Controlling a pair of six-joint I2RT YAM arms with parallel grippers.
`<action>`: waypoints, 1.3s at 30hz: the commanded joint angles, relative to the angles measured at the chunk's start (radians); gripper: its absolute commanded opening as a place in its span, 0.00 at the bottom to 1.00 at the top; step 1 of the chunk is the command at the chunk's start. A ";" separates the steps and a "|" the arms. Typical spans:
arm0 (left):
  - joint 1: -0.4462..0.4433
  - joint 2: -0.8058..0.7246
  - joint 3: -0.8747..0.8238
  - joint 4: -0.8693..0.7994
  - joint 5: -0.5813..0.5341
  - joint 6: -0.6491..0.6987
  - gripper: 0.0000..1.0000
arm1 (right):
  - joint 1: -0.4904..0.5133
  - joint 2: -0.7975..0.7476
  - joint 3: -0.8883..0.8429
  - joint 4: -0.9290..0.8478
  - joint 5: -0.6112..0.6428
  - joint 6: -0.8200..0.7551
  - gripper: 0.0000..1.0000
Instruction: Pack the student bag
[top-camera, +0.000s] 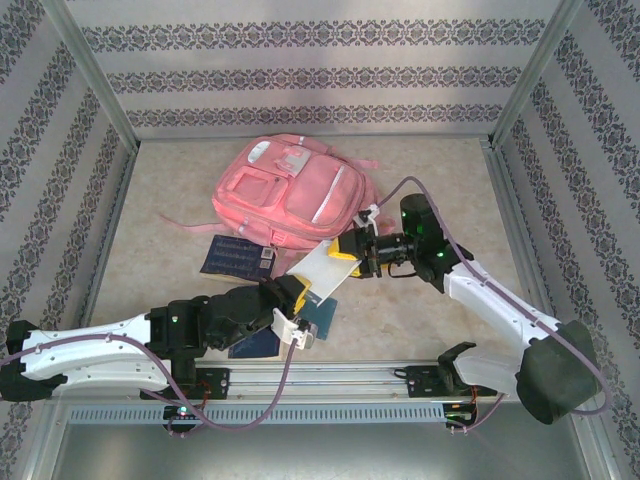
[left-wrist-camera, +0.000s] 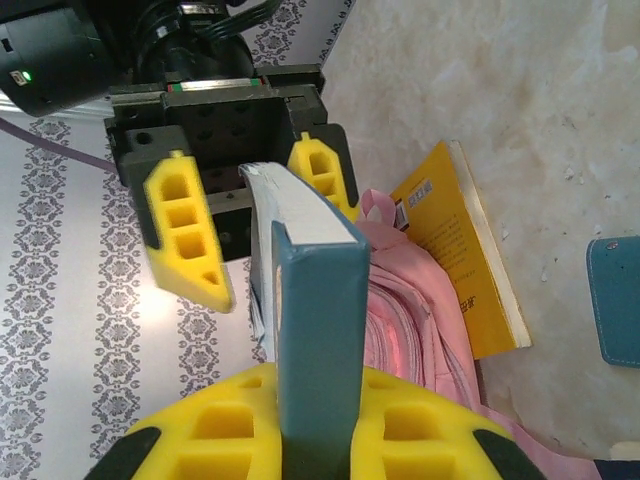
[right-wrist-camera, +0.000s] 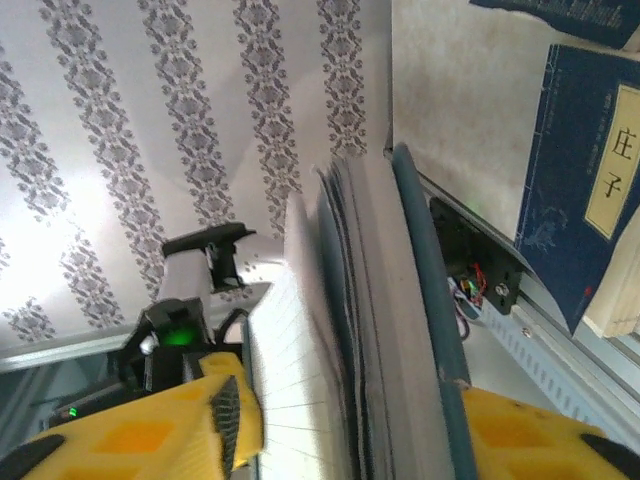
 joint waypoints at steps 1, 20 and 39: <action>-0.013 -0.015 0.007 -0.031 0.028 -0.007 0.00 | -0.007 -0.016 -0.045 0.083 -0.019 0.043 0.36; 0.073 0.387 0.302 -0.257 -0.038 -0.672 0.69 | -0.289 -0.278 0.077 -0.685 0.572 -0.358 0.00; 0.751 0.837 0.795 -0.395 0.743 -1.704 0.66 | -0.272 -0.469 0.062 -0.760 0.997 -0.557 0.00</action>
